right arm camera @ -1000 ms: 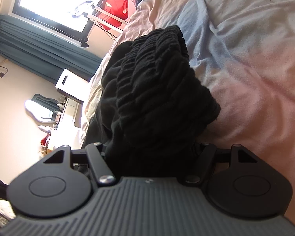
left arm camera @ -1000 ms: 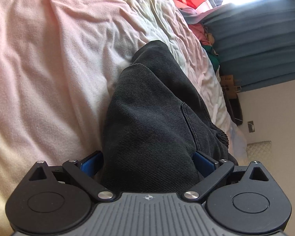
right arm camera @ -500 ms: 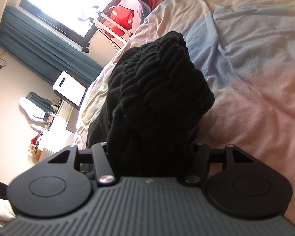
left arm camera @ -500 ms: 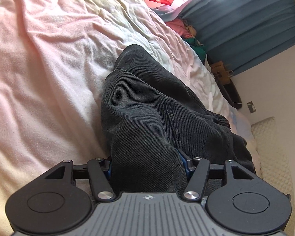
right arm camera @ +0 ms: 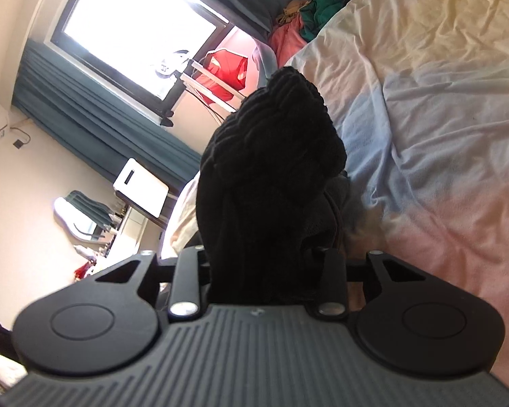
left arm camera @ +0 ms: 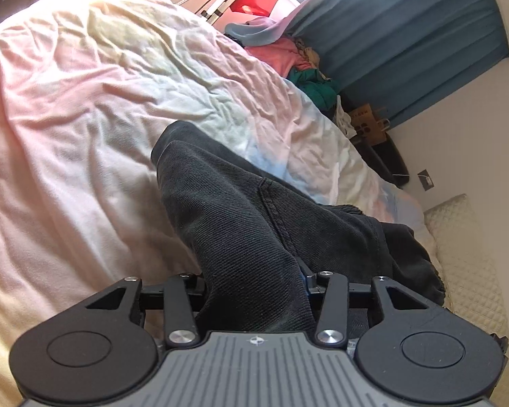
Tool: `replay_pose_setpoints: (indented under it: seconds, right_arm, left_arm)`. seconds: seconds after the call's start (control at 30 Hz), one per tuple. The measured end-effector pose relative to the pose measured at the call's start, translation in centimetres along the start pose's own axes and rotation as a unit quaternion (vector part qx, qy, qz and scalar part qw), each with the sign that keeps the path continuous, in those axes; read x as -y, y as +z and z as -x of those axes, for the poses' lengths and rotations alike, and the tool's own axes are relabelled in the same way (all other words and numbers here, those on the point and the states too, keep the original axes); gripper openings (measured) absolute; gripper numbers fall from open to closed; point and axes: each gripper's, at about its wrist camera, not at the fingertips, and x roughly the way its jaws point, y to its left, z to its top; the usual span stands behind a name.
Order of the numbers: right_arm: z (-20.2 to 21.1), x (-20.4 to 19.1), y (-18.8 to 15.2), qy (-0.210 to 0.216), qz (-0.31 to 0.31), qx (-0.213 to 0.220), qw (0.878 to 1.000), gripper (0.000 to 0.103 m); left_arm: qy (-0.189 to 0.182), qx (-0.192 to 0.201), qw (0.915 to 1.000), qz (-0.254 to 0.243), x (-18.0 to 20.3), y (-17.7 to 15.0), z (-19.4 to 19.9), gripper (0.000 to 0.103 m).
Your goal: Fold clothes
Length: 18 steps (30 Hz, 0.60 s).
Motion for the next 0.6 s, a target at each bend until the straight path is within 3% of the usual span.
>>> replay_pose_setpoints:
  seconds: [0.23, 0.47, 0.6]
  right_arm:
    - [3.2, 1.4, 7.0, 0.006, -0.018, 0.06, 0.998, 0.037]
    - [4.9, 6.0, 16.2, -0.015, -0.033, 0.16, 0.986, 0.037]
    - [4.9, 11.1, 19.7, -0.02, -0.04, 0.22, 0.975, 0.037]
  left_arm:
    - [-0.018, -0.005, 0.9996, -0.019, 8.8, 2.6, -3.8, 0.045]
    - [-0.052, -0.015, 0.9975, -0.045, 19.4, 6.5, -16.9, 0.045]
    - [-0.067, -0.009, 0.9944, -0.081, 24.4, 7.0, -24.9, 0.045]
